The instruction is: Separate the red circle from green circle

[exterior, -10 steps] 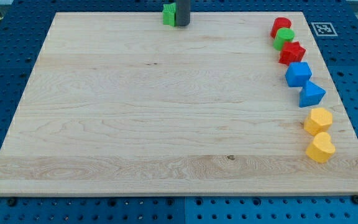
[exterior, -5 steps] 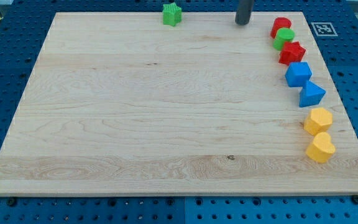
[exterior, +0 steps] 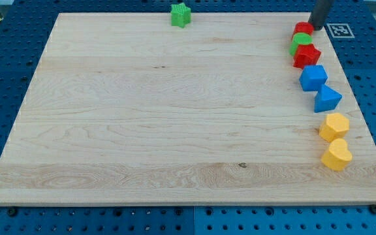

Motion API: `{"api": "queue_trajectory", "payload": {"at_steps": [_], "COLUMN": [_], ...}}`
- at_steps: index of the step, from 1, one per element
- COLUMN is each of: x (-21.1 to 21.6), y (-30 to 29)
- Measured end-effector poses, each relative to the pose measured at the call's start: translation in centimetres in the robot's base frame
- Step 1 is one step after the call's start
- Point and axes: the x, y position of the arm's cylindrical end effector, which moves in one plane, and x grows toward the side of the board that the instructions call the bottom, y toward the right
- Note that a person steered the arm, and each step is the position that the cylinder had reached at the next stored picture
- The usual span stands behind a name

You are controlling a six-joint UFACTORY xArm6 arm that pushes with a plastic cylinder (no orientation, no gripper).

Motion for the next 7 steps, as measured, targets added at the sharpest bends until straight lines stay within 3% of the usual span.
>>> {"api": "queue_trajectory", "payload": {"at_steps": [2,3,5,7], "x": [1.7,2.9,0.6,2.5], "y": [-0.8,-4.5,-6.4,-8.2]}}
